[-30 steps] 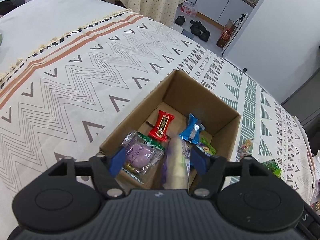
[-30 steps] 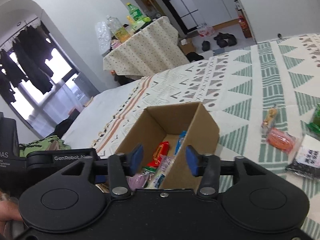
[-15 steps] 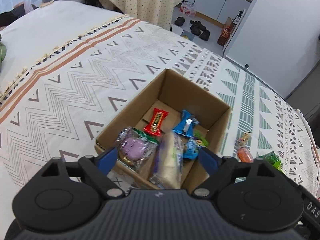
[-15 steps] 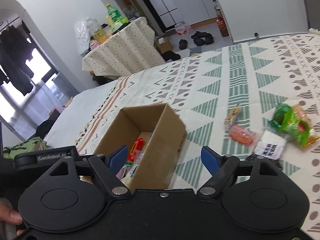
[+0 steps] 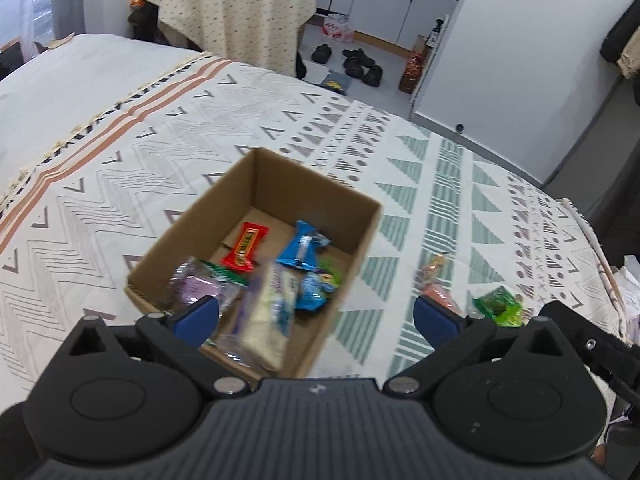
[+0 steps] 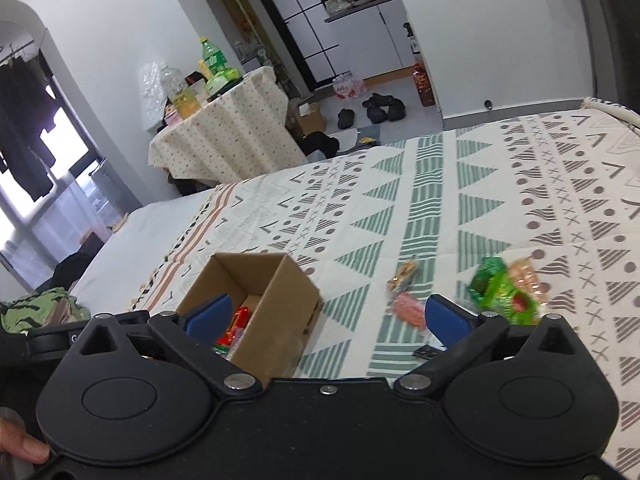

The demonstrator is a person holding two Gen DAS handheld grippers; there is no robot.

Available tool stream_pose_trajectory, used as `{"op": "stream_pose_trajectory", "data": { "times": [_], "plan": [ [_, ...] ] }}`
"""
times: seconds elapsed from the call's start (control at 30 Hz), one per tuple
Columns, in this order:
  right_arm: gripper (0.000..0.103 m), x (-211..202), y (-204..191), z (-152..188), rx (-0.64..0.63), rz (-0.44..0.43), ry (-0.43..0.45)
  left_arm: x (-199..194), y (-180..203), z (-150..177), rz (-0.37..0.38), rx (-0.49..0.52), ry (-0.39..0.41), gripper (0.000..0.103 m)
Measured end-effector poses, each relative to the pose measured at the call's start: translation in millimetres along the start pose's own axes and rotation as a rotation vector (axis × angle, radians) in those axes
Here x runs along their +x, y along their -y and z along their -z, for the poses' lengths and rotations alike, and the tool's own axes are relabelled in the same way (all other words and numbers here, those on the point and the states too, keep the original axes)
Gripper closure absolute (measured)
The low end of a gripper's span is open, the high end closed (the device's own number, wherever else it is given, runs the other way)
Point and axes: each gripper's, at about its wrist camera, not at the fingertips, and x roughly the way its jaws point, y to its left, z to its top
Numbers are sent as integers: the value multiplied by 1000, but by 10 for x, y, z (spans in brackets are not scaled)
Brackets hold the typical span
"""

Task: Organize snacks
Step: 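Move both tools back toward the remaining snacks on the bed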

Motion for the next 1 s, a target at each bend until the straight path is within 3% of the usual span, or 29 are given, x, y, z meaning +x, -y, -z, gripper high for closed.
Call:
{"op": "stream_pose_trajectory", "data": {
  "times": [0.37, 1.0],
  "plan": [
    [0, -307, 420, -136, 51, 12, 66, -85, 462, 113, 13, 47, 35, 0],
    [0, -451, 1169, -152, 120, 25, 41, 178, 1117, 319, 15, 76, 3, 1]
  ]
}}
